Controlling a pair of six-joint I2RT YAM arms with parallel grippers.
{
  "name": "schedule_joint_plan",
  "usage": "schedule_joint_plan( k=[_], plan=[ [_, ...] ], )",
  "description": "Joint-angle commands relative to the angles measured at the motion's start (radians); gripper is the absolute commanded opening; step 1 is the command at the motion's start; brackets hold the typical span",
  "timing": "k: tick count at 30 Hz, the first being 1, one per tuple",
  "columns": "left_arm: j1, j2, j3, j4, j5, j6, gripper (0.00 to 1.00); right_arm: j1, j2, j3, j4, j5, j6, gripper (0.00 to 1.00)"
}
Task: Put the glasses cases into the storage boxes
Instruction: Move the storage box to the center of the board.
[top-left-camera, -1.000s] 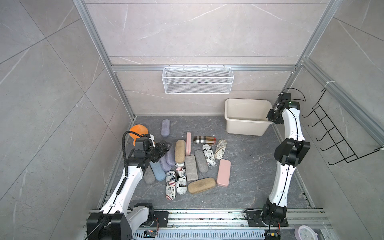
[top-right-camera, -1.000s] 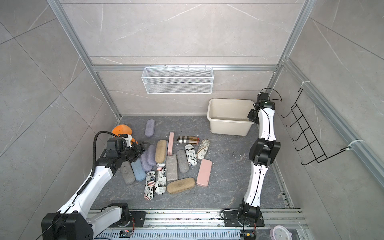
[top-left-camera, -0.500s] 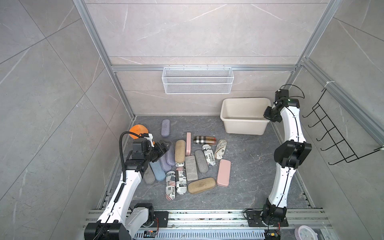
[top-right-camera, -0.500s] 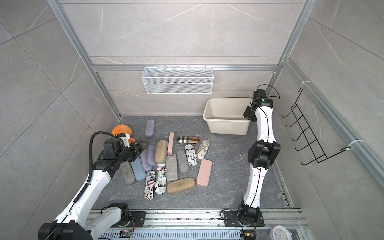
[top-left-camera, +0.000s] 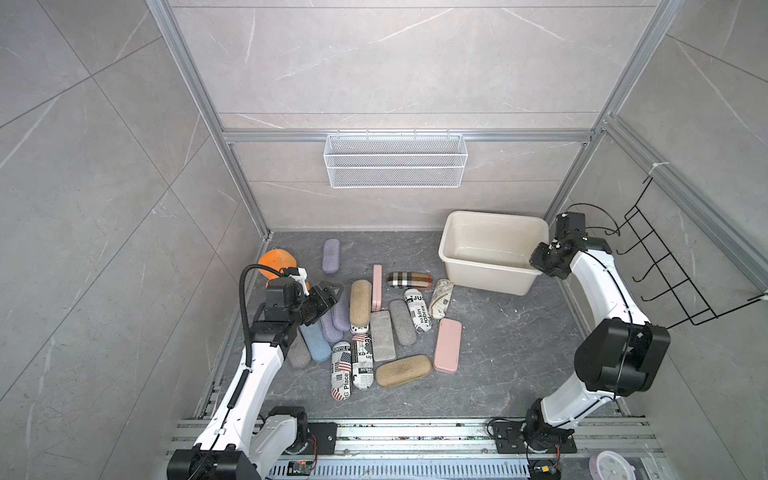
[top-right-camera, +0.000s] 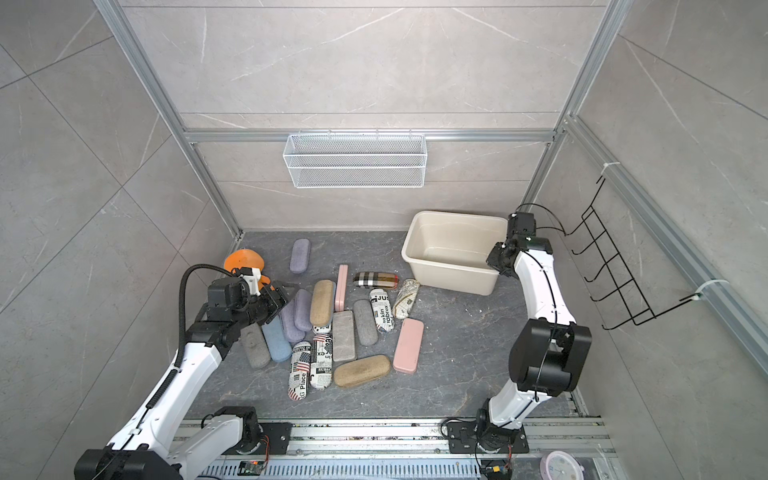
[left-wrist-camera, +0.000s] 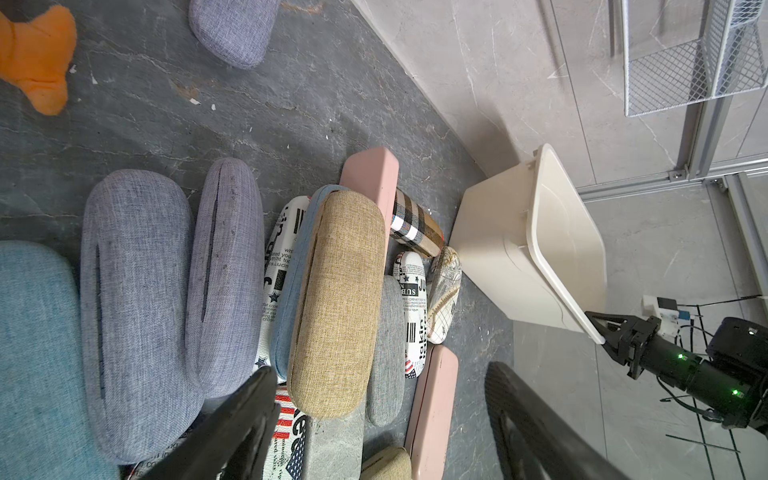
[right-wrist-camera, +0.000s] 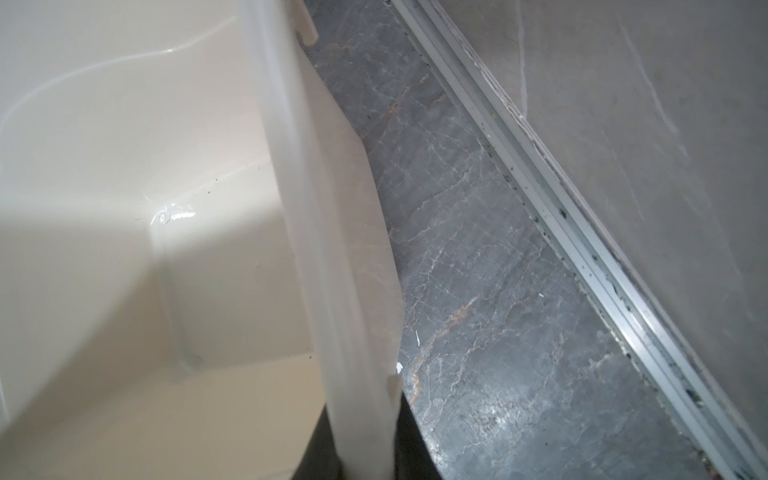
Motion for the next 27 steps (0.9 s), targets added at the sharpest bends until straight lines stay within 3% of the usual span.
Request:
schedule_joint_plan(
  k=[1, 7, 14, 18, 27],
  plan=[
    [-0.017, -0.033, 0.003, 0.01, 0.018, 0.0, 0.81, 0.002, -0.101, -0.102, 0.1, 0.168, 0.09, 0.0],
    [-0.042, -0.053, -0.002, 0.009, 0.01, -0.002, 0.81, 0.003, -0.263, -0.317, 0.122, 0.224, 0.165, 0.0],
    [-0.054, -0.074, -0.004, 0.009, 0.01, -0.003, 0.81, 0.003, -0.326, -0.367, 0.024, 0.144, 0.152, 0.31],
    [-0.056, -0.088, -0.005, 0.009, 0.011, -0.005, 0.81, 0.002, -0.356, -0.379, -0.01, 0.123, 0.13, 0.33],
    [-0.062, -0.121, -0.014, 0.003, 0.006, -0.002, 0.81, 0.002, -0.43, -0.385, -0.077, 0.097, 0.094, 0.49]
  ],
)
